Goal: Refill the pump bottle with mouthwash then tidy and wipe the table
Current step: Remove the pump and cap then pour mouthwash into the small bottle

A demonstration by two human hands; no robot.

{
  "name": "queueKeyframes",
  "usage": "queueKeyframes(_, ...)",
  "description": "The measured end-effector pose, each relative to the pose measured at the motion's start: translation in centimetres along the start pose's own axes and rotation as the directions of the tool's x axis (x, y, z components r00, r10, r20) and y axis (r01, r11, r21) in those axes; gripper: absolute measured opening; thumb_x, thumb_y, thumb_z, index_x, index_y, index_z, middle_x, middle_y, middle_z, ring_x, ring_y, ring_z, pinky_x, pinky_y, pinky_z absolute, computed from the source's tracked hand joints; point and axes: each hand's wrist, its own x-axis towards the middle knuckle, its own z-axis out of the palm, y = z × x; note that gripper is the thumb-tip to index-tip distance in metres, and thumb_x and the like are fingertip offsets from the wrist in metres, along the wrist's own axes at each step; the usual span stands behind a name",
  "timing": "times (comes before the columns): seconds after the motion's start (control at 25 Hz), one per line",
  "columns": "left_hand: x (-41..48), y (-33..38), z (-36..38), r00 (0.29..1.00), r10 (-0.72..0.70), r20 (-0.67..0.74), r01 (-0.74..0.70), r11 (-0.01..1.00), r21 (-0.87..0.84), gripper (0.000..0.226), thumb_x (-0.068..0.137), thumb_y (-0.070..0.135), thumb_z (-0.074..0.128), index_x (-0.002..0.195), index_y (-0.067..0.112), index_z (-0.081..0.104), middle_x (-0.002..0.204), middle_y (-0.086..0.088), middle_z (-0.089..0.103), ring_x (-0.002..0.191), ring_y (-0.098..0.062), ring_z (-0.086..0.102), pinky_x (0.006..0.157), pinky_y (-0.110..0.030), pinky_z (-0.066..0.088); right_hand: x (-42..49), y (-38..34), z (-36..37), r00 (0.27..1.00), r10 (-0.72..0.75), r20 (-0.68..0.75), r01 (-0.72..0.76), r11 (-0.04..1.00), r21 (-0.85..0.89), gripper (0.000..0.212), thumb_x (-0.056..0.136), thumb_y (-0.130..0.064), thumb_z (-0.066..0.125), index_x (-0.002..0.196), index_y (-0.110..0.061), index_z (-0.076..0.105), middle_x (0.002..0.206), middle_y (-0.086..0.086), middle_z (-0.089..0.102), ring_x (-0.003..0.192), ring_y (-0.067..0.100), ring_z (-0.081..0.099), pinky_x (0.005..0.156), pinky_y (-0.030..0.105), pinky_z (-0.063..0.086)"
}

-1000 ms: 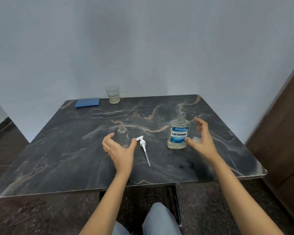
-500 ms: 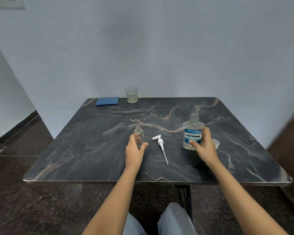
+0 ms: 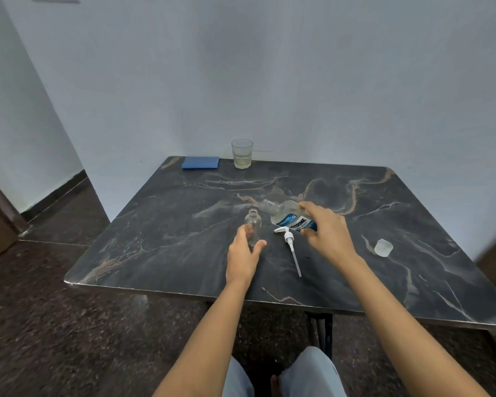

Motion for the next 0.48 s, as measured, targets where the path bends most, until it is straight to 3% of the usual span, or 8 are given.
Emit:
queueKeyframes(0.16,-0.01,0.0,-0.11,1.0,0.006,0.005,-0.006,1.0,0.01,0.049,0.088,0.03,0.068,0.132,0.019,0.047,0.136,0.003,0.056,0.125,-0.014,0.052,0.104,-0.034,0.044,0.42,-0.59,0.19,0.999,0.014,0.038,-0.01,0.995,-0.104,0.054,0.082,-0.011,0.063,0.13,-0.03,0.049,0.117,-0.004,0.064,0.108,0.025,0.054,0.09,0.04,0.033)
queueKeyframes(0.48,0.03,-0.01,-0.09,1.0,-0.001,0.01,0.001,1.0,0.016,0.048,0.088,0.031,0.068,0.13,0.021,0.047,0.135,0.002,0.056,0.124,-0.016,0.053,0.103,-0.034,0.043,1.01,-0.86,-0.24,0.999,0.012,0.04,-0.005,0.988,-0.151,0.056,0.082,-0.011,0.063,0.132,-0.031,0.048,0.119,-0.002,0.063,0.109,0.024,0.052,0.091,0.039,0.032)
